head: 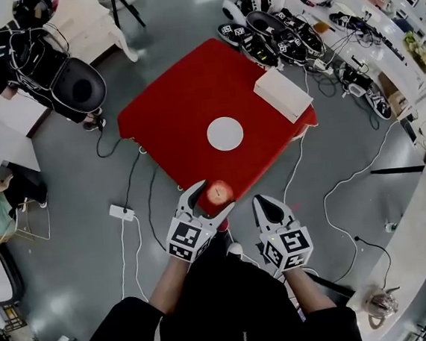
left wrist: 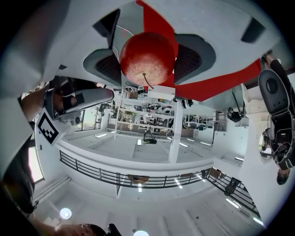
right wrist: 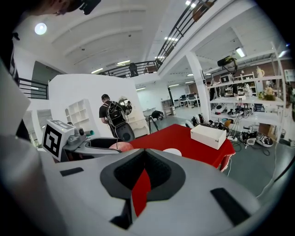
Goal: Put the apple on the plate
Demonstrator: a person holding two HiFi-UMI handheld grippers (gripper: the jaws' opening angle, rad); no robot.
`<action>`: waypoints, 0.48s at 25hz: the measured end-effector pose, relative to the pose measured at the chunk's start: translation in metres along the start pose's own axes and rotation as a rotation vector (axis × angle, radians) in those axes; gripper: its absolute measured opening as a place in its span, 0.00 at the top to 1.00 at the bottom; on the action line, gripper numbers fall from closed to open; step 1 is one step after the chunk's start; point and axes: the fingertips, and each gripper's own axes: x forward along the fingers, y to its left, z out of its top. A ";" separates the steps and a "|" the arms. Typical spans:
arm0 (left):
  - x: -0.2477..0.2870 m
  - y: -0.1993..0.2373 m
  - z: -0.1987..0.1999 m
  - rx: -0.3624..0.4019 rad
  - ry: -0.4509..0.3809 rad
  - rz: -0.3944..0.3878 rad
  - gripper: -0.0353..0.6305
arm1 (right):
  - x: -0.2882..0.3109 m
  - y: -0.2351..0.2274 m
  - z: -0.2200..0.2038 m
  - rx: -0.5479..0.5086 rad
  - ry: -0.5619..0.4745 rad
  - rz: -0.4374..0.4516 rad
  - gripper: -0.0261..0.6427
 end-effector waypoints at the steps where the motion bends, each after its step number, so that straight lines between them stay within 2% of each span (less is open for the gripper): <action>1: 0.004 0.006 0.002 0.001 0.000 -0.002 0.41 | 0.007 -0.002 0.004 0.000 -0.002 -0.001 0.94; 12: 0.045 0.080 0.025 0.005 -0.004 -0.045 0.41 | 0.082 -0.014 0.048 -0.007 -0.009 -0.032 0.94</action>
